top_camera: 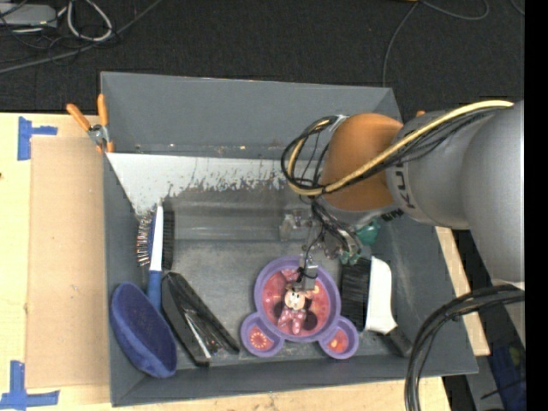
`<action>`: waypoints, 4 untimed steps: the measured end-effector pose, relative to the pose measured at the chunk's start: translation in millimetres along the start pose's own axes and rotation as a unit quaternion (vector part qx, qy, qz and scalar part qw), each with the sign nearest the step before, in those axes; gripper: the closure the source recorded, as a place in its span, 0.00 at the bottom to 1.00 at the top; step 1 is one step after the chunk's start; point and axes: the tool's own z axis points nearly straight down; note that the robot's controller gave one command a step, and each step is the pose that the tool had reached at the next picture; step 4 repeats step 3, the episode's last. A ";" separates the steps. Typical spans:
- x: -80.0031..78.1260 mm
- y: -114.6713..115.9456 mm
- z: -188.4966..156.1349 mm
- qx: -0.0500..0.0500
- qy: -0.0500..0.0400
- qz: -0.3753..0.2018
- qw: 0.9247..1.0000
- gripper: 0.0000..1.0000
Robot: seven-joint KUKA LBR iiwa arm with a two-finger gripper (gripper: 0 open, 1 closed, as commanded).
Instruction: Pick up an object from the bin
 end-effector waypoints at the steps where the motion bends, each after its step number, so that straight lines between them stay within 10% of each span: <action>1: 21.2 -13.4 3.2 -0.001 0.006 0.056 0.998 1.00; 4: 21.3 -13.1 -1.6 -0.001 0.006 0.056 0.998 1.00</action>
Offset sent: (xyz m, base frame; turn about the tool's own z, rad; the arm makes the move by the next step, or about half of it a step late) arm 0.0000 0.0000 0.0000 0.0000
